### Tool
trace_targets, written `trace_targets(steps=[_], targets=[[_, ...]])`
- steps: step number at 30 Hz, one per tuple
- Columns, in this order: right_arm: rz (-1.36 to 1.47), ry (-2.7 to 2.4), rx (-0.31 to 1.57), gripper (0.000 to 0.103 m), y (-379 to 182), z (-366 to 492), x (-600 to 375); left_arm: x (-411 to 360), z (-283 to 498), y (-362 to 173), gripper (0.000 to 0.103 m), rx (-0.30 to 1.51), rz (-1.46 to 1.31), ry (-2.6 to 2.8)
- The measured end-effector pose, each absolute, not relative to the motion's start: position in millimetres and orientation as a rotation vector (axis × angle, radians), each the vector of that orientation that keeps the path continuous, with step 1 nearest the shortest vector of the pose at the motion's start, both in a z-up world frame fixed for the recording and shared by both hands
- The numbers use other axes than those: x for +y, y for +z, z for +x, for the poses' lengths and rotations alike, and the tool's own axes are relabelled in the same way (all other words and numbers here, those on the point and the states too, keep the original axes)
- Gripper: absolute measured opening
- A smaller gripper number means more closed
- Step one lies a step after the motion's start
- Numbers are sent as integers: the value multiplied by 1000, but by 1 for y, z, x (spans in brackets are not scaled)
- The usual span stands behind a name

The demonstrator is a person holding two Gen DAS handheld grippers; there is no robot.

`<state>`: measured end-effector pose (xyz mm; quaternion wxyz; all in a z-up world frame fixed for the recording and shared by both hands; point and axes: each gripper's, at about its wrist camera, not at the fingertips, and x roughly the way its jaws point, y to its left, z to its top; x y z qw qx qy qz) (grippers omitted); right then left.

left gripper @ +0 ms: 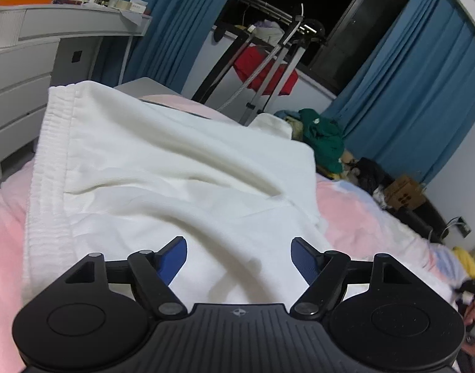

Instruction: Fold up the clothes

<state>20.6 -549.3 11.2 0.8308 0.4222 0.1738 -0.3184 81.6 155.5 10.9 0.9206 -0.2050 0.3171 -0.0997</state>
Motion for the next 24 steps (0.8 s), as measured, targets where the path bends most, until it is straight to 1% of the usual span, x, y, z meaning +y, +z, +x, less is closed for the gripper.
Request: trace_targets(steps=[4,6,8,9,10,11,12,14,16,20,22,24], targets=[[1120,-657,398,13,-48,-20,-572,151,79,12,76,656,-404,-202],[1190,-640,381,21,-60,-31,-576,151,76,14,76,652,-400,-204],[1225,-634,354,28,-59,-35,-577,150,75,12,76,658,-397,-202],[1218,-644,339,39,-56,-38,-576,149,75,11,76,666,-392,-198],[1207,-657,323,46,-52,-42,-575,150,74,10,76,668,-392,-195],[1196,-678,296,61,-47,-48,-573,152,73,9,76,668,-399,-194],[1191,-692,262,69,-42,-54,-572,154,73,9,76,671,-416,-193],[1194,-702,204,70,-35,-68,-571,159,74,8,76,674,-450,-192],[1239,-651,212,70,-31,-73,-573,162,74,9,76,675,-479,-192],[1375,-461,283,71,-38,-67,-558,166,73,8,76,687,-530,-203],[1426,-439,361,74,-49,-52,-550,168,72,7,76,691,-553,-211],[1443,-429,434,75,-64,-31,-545,169,71,6,78,695,-575,-212]])
